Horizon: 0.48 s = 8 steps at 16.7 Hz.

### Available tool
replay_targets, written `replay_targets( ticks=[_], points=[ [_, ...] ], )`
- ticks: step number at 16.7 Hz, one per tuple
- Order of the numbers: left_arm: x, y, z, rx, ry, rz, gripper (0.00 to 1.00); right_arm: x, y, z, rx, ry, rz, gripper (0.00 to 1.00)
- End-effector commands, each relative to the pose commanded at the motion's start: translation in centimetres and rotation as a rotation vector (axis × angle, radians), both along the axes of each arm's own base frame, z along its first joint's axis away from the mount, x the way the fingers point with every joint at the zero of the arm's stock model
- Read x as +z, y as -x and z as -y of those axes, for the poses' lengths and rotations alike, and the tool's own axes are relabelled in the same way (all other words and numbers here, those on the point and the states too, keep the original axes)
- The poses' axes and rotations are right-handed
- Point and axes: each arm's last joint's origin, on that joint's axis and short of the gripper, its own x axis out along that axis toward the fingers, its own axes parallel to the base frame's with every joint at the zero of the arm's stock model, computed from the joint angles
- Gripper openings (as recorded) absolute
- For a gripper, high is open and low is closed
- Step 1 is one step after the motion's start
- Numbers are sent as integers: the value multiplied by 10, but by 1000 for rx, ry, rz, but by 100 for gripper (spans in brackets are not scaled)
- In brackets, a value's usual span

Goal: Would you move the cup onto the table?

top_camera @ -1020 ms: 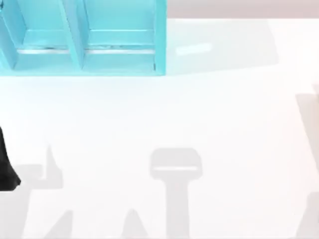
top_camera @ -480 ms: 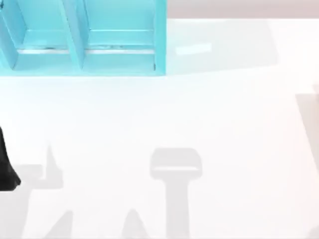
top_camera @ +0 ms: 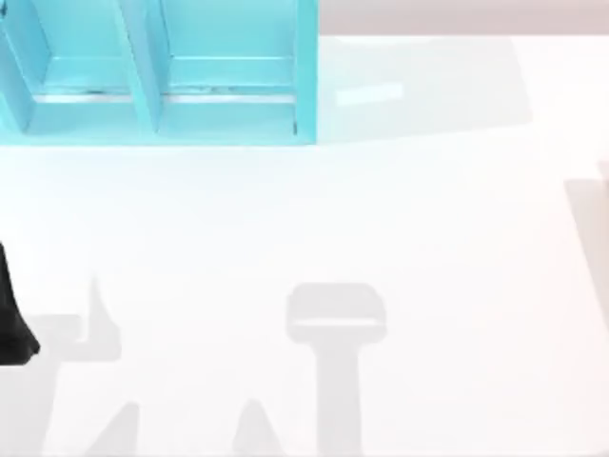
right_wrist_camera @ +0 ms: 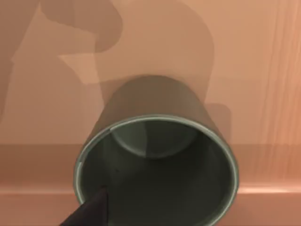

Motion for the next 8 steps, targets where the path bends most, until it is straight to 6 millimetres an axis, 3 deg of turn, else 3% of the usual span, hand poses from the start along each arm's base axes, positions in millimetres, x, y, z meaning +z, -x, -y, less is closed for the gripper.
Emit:
replay_targets(
  ticks=[5, 8],
  points=[
    [0, 0, 0, 0, 0, 0, 100, -42, 3, -2, 0, 1, 1, 100],
    [0, 0, 0, 0, 0, 0, 100, -47, 4, -2, 0, 0, 0, 100]
  ],
)
